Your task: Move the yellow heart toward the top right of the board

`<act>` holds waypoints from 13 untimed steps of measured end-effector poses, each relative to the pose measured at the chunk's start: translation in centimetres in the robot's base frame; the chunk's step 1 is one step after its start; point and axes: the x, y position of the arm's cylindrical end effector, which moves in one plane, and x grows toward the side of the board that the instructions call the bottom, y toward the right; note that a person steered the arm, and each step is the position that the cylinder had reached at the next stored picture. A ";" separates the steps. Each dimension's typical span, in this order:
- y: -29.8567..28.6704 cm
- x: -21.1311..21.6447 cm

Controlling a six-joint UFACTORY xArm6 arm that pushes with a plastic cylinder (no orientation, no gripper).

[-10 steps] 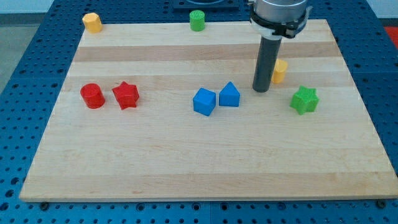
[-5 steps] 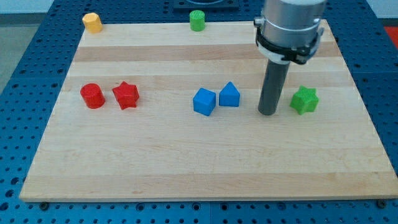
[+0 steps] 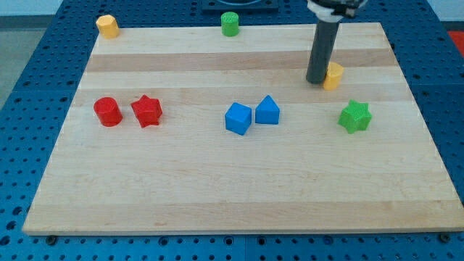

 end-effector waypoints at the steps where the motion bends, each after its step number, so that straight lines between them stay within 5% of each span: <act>1: 2.2 -1.6; 5: -0.1 1.7; 10: 7.2 8.0; 13: 7.5 2.1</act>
